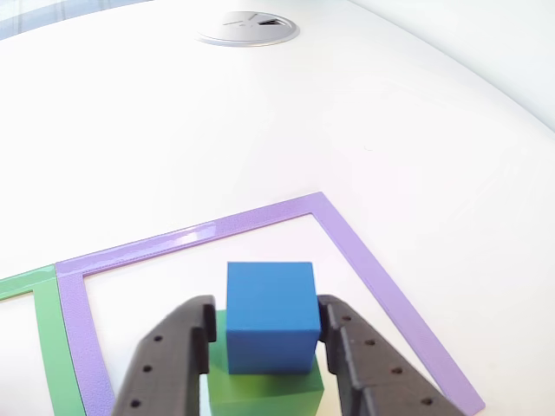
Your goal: Tower of hanoi
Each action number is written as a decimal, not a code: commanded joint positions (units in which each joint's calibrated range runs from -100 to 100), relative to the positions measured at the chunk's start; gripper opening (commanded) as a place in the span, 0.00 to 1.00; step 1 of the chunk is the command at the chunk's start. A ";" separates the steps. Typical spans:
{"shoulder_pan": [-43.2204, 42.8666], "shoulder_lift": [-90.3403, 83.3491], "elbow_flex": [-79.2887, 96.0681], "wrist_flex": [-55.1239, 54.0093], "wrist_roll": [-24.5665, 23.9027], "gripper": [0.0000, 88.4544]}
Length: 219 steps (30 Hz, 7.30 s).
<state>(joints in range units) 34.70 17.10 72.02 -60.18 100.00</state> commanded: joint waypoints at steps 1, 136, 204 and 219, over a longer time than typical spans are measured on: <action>0.20 -0.66 -0.66 -1.04 0.00 0.18; -28.66 3.45 2.70 -1.36 0.00 0.11; -58.28 -72.12 -31.93 113.05 0.00 0.11; -59.43 -44.67 -0.93 46.25 0.00 0.11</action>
<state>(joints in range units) -23.82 -34.57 71.23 -0.60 99.46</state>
